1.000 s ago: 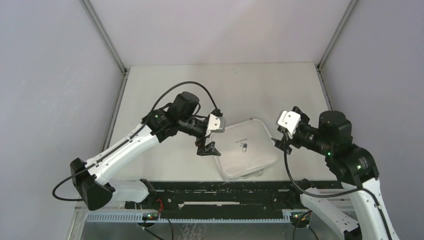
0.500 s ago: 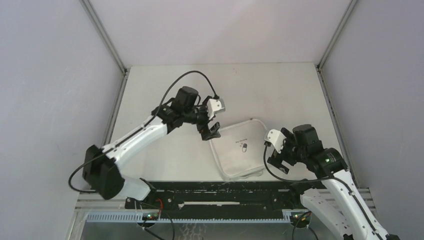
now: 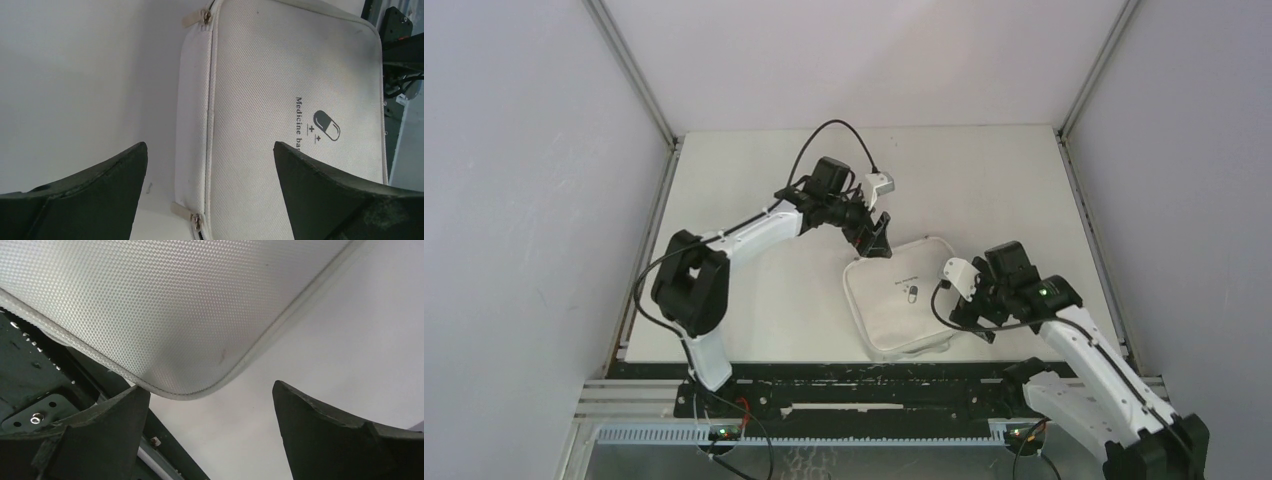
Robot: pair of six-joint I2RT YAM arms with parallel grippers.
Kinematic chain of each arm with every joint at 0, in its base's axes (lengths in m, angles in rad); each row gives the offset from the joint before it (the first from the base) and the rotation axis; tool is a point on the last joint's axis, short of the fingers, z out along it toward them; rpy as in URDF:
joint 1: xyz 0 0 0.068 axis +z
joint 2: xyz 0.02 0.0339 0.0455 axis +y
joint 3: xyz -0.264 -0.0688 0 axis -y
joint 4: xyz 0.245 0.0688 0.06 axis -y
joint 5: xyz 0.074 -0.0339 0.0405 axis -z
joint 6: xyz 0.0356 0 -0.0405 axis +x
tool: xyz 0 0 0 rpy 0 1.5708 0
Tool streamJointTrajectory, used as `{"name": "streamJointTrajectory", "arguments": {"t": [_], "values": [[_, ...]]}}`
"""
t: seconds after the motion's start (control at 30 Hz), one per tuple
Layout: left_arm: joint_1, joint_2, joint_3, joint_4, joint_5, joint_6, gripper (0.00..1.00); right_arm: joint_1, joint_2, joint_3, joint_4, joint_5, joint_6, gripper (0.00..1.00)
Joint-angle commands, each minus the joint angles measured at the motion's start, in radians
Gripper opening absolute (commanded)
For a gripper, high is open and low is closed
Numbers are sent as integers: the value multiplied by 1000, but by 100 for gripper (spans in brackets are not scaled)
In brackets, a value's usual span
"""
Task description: Organize the medicine kit
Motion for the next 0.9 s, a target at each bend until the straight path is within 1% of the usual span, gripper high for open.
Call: {"name": "streamJointTrajectory", "arguments": {"t": [0.0,0.1,0.2,0.3,0.37,0.5,0.63,0.73,0.8,0.87], "values": [[0,62,54,42,44,-117,98,1,113,6,209,-2,-3,89],[11,80,32,38,41,-125,93,1,200,18,306,7,3,86],[51,79,1,42,66,-145,88,1,296,65,382,-3,14,84],[112,70,-33,56,105,-171,81,1,422,159,432,-15,36,82],[158,51,-65,60,108,-163,79,1,513,237,467,-14,52,82],[178,-13,-149,38,104,-100,79,5,708,416,513,-6,100,80],[178,-90,-230,15,102,-54,81,9,864,592,536,27,167,79],[177,-132,-288,5,113,-28,83,8,911,644,557,87,200,78],[170,-150,-312,-5,130,-6,84,5,907,648,561,136,203,78],[150,-166,-327,-19,152,26,85,-11,891,647,542,152,212,78]]}}
